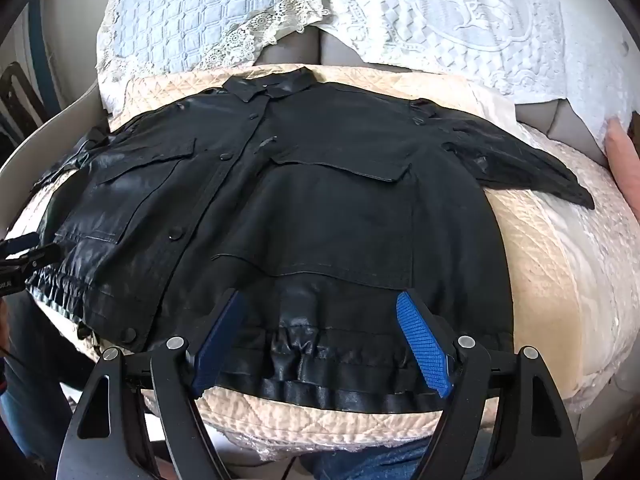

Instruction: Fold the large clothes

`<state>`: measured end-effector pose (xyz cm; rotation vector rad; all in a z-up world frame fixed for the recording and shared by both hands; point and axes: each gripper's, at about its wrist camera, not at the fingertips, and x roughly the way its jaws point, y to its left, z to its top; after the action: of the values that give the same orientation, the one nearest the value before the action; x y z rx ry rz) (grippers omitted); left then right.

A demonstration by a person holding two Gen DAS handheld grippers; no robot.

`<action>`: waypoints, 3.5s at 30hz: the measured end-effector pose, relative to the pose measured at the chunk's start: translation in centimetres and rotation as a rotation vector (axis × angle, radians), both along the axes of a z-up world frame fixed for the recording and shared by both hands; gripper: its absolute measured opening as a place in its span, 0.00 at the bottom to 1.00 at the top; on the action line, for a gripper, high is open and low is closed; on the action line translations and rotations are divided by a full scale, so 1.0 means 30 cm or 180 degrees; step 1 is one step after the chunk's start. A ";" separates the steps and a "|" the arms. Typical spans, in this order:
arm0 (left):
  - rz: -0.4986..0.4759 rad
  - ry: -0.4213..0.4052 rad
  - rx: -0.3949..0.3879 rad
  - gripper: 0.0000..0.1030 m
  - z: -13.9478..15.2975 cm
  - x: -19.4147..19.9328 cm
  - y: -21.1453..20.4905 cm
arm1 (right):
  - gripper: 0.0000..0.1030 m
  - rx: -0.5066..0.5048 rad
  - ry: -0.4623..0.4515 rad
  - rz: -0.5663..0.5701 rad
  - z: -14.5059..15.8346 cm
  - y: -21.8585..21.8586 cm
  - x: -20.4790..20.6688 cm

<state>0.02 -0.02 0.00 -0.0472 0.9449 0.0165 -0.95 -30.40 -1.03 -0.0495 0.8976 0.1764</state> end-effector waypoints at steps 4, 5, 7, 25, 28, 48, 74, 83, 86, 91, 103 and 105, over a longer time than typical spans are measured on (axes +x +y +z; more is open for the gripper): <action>0.0002 -0.0024 -0.0022 0.92 0.007 -0.008 0.008 | 0.77 0.0036 0.0016 -0.0010 0.002 0.005 -0.004; 0.0017 -0.0014 0.0009 0.92 0.008 -0.007 0.002 | 0.77 0.0037 0.0011 -0.0006 0.004 0.009 -0.006; 0.0001 -0.0024 0.0001 0.92 0.018 -0.011 0.002 | 0.77 -0.0005 -0.0020 0.0031 0.007 0.030 -0.009; -0.0019 -0.0024 0.0045 0.92 0.025 -0.016 -0.006 | 0.77 0.0021 0.0007 0.0110 0.012 0.049 -0.007; -0.0023 -0.0008 0.0037 0.92 0.023 -0.015 -0.006 | 0.77 0.0025 0.0002 0.0116 0.012 0.052 -0.006; -0.0034 0.0037 0.0045 0.92 0.010 -0.014 -0.013 | 0.77 0.0048 0.0012 0.0180 0.015 0.072 -0.004; -0.0017 0.0049 0.0129 0.92 0.002 -0.017 -0.015 | 0.77 0.0094 0.0024 0.0278 0.004 0.111 -0.009; -0.0017 0.0065 0.0141 0.92 -0.003 -0.017 -0.016 | 0.77 0.0102 0.0015 0.0310 0.009 0.121 -0.013; -0.0019 0.0065 0.0132 0.92 -0.004 -0.017 -0.016 | 0.77 0.0108 0.0003 0.0318 0.013 0.126 -0.015; -0.0016 0.0069 0.0122 0.92 -0.004 -0.018 -0.013 | 0.77 0.0104 0.0007 0.0324 0.013 0.130 -0.017; -0.0035 0.0089 0.0127 0.92 -0.011 -0.016 -0.016 | 0.77 0.0079 0.0000 0.0336 0.021 0.142 -0.019; -0.0039 0.0086 0.0117 0.92 -0.010 -0.017 -0.016 | 0.77 0.0080 0.0001 0.0334 0.022 0.142 -0.019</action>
<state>-0.49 -0.49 -0.30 -0.0071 0.9716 0.0233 -1.51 -26.14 -0.37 -0.0734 0.8935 0.2853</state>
